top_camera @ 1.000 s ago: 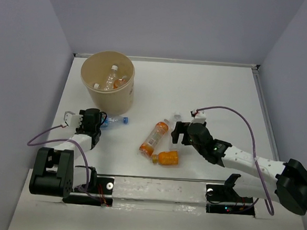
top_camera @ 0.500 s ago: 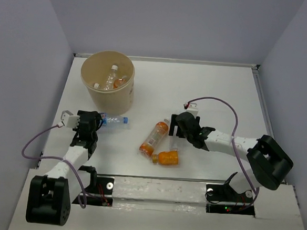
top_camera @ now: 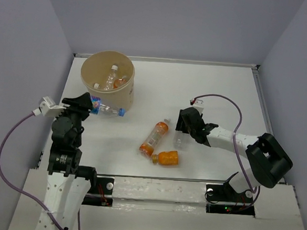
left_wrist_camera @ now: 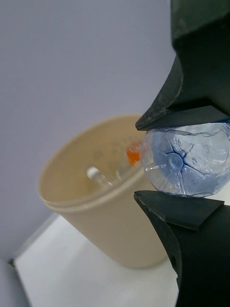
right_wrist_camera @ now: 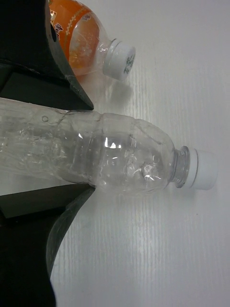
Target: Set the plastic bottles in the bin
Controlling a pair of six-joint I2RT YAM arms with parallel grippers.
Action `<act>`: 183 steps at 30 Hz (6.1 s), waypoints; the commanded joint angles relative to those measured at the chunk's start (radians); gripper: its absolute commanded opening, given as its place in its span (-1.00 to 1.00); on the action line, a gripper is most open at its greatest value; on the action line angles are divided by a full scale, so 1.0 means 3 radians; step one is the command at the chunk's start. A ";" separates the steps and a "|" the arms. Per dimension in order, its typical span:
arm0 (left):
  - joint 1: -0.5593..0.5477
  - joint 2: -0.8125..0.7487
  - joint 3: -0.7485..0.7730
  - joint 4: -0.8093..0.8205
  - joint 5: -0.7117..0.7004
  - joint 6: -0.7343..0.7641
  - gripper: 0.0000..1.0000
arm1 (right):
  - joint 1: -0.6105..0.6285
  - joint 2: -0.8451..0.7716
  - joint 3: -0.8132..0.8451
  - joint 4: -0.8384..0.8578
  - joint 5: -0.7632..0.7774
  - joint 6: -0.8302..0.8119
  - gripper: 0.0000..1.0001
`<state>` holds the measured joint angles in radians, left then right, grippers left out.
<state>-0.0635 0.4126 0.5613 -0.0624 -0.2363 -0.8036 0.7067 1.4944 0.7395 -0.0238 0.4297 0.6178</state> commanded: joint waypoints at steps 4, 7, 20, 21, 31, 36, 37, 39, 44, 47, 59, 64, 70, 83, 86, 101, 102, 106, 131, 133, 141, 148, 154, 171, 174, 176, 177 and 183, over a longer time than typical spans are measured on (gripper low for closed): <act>0.0007 0.0909 0.1369 0.0406 -0.0362 0.0669 -0.55 | -0.0050 -0.0475 -0.0087 0.0039 0.0168 -0.0080 -0.11; 0.0012 0.1380 0.1635 0.0677 -0.0541 0.0837 -0.55 | -0.0050 -0.0691 -0.0138 0.0044 0.0142 -0.0203 -0.11; -0.0013 0.2684 0.2030 0.1435 -0.0798 0.1706 0.05 | -0.0050 -0.1566 0.0177 0.0033 -0.0246 -0.0474 -0.13; -0.0018 0.2700 0.2030 0.1435 -0.0797 0.1722 0.23 | -0.0050 -0.1530 0.0270 0.0033 -0.0271 -0.0484 -0.13; -0.0029 0.2052 0.1924 0.0925 -0.0246 0.1264 0.98 | 0.0216 -0.0524 0.1659 0.0820 -0.0696 -0.0806 -0.14; -0.0029 0.1174 0.1407 0.0638 0.0276 0.1073 0.98 | 0.0395 0.0140 0.2443 0.1102 -0.0920 -0.1169 -0.14; -0.0034 0.1055 0.1336 0.0556 0.0297 0.1068 0.98 | 0.0395 0.0238 0.2565 0.1132 -0.0972 -0.1225 -0.14; -0.0034 0.0830 0.1121 0.0296 0.0353 0.1129 0.98 | 0.0431 0.0427 0.2959 0.1179 -0.1049 -0.1343 -0.13; -0.0029 0.0154 0.0798 -0.0338 0.0541 0.1201 0.98 | 0.0462 0.1138 0.3751 0.1204 -0.1192 -0.1512 -0.13; -0.0029 -0.0015 0.0721 -0.0701 0.0924 0.1160 0.98 | 0.0492 0.1526 0.4390 0.1174 -0.1315 -0.1512 -0.13; -0.0059 -0.0199 0.0742 -0.1260 0.1703 0.1042 0.98 | 0.0554 0.2965 0.5798 0.0990 -0.1677 -0.1573 0.53; -0.0064 -0.0143 0.0696 -0.1076 0.1989 0.1042 0.98 | 0.0554 0.2618 0.5483 0.0954 -0.1791 -0.1660 0.85; -0.0070 0.0015 0.0578 -0.0861 0.2286 0.1073 0.98 | 0.0554 0.1805 0.4268 0.1408 -0.1607 -0.1630 0.76; -0.1488 0.0756 0.0522 -0.0365 0.1322 0.0940 0.98 | 0.0554 -0.0986 0.0845 0.0776 -0.0696 -0.1058 0.36; -0.2261 0.1302 0.0639 -0.0309 0.0386 0.0935 0.98 | 0.0554 -0.1431 0.0236 0.0219 -0.0599 -0.0690 0.52; -0.2913 0.3891 0.1478 0.0070 -0.0194 0.1513 0.98 | 0.0554 -0.2793 -0.0532 -0.1475 -0.0783 0.0022 0.85; -0.2918 0.3962 0.1498 0.0070 -0.0189 0.1518 0.98 | 0.0554 -0.2808 -0.0542 -0.1490 -0.0788 0.0032 0.85; -0.2918 0.4336 0.1519 0.0105 -0.0229 0.1513 0.98 | 0.0554 -0.2859 -0.0624 -0.1536 -0.0890 0.0083 0.86; -0.1175 0.2316 0.2208 0.0331 -0.0011 0.1733 -0.08 | 0.1060 -0.1392 0.0091 -0.1623 -0.1274 -0.0725 0.90; -0.0832 0.2490 0.2464 0.0386 0.0148 0.1717 -0.09 | 0.1126 -0.1321 0.0203 -0.1699 -0.1345 -0.0831 0.92; -0.0305 0.3078 0.2843 0.1020 0.0236 0.1472 -0.10 | 0.1280 -0.0677 0.0843 -0.2287 -0.0977 -0.1149 0.93; -0.0254 0.3395 0.2573 0.1970 0.0307 0.1518 -0.10 | 0.1428 -0.0216 0.1114 -0.2416 -0.1151 -0.1660 0.97; -0.0264 0.3533 0.2138 0.2722 0.0251 0.1671 -0.08 | 0.1505 0.0182 0.1186 -0.2284 -0.1111 -0.1839 0.99; -0.0479 0.3386 0.1493 0.2928 -0.0010 0.1835 0.98 | 0.1505 0.0495 0.1099 -0.1915 -0.1289 -0.2024 0.89; -0.0479 0.3186 0.1570 0.2806 0.0041 0.1840 0.98 | 0.1505 0.0561 0.1109 -0.1808 -0.1330 -0.2024 0.67; -0.0479 0.3013 0.1585 0.2739 0.0062 0.1855 0.98 | 0.1505 0.0602 0.1109 -0.1756 -0.1300 -0.2024 0.39; -0.0479 0.2911 0.1601 0.2709 0.0046 0.1865 0.98 | 0.1505 0.0597 0.1099 -0.1731 -0.1289 -0.2013 0.28; -0.0468 0.2624 0.1540 0.2458 -0.0056 0.1912 0.98 | 0.1505 0.0301 0.1094 -0.1633 -0.1136 -0.1937 -0.16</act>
<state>-0.2077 1.2606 1.0004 0.6811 -0.2180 -0.2592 1.1534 1.6554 1.0523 -0.5743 0.0574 0.0257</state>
